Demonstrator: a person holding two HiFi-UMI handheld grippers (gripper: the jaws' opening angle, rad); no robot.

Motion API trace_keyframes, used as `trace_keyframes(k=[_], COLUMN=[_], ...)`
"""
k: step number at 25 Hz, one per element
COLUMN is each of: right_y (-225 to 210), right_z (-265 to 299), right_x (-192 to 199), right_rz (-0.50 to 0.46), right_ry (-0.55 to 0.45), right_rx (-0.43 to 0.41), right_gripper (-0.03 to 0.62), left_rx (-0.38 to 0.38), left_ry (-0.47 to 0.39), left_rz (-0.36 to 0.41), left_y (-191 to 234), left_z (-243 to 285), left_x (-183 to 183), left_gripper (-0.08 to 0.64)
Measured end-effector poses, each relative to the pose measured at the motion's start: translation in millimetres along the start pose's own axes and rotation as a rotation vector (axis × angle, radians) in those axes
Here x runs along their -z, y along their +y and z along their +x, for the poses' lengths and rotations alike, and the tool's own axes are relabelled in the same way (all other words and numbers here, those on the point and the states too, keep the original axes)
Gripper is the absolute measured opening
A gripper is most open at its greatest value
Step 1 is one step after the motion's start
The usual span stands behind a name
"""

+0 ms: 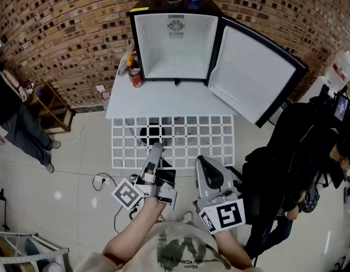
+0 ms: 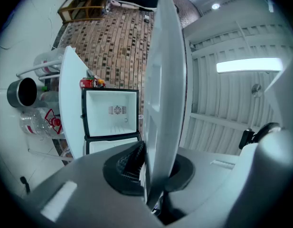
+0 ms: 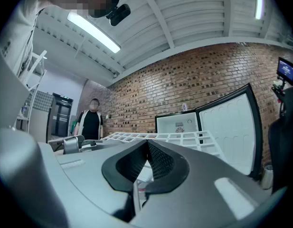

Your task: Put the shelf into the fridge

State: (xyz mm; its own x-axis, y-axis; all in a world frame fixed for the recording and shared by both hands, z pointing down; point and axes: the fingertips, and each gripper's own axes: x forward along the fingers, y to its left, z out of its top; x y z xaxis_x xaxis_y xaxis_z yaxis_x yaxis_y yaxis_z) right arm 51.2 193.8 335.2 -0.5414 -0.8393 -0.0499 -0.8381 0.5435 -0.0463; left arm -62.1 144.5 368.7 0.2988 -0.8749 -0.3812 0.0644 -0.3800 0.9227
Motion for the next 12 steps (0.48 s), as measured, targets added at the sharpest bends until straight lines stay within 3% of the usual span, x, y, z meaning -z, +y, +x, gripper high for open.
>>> trace_keyframes(k=[12], right_y=[-32], right_z=[-9], right_x=[-7], right_rz=[0.014], right_ry=[-0.022], right_rx=[-0.051], right_gripper=[0.000], left_rx=[-0.002], left_ry=[-0.039], left_rz=[0.005], left_y=[1], left_z=[17], left_x=[26], left_gripper=[0.028])
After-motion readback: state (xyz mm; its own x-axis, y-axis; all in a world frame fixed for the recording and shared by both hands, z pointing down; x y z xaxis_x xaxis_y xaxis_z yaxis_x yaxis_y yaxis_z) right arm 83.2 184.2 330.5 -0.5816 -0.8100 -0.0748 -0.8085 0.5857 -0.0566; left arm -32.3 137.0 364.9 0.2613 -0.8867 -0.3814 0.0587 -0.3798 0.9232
